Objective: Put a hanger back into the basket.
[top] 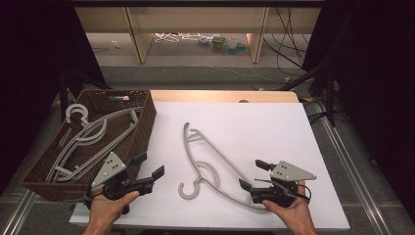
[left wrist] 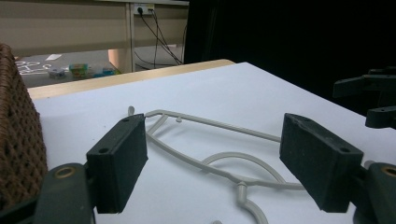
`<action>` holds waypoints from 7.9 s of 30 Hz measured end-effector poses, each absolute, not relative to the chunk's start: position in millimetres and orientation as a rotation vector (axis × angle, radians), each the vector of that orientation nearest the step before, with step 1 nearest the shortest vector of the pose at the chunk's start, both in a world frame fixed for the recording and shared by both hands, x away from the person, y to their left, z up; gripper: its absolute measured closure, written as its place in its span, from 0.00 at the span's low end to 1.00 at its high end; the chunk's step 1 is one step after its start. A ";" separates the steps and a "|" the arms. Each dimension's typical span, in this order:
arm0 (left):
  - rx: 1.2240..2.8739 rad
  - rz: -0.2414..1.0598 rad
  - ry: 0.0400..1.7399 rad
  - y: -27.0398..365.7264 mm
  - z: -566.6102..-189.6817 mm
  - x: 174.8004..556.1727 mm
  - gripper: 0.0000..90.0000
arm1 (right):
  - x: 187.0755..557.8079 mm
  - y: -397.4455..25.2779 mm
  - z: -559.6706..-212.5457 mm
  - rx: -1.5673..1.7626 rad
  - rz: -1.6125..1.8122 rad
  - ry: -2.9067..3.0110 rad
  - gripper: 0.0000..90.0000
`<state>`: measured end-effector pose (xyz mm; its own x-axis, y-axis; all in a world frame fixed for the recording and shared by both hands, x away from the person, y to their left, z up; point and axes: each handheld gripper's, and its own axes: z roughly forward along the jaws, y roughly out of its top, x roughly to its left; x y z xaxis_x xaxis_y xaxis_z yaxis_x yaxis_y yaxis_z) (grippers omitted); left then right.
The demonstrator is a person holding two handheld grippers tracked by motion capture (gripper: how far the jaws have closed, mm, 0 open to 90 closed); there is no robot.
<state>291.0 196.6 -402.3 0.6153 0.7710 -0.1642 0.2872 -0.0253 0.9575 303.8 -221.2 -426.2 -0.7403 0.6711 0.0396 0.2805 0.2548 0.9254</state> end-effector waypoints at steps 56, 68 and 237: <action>1.623 0.506 0.816 191.5 -436.8 287.4 0.18 | 335.4 -132.6 -467.7 0.790 0.864 2.741 0.43; 1.635 0.498 0.806 189.8 -437.2 288.5 0.18 | 343.7 -124.5 -470.7 0.725 0.747 2.839 0.65; 1.699 0.205 0.887 284.5 -297.3 339.9 0.88 | 294.7 -221.1 -424.3 0.838 1.449 2.066 0.18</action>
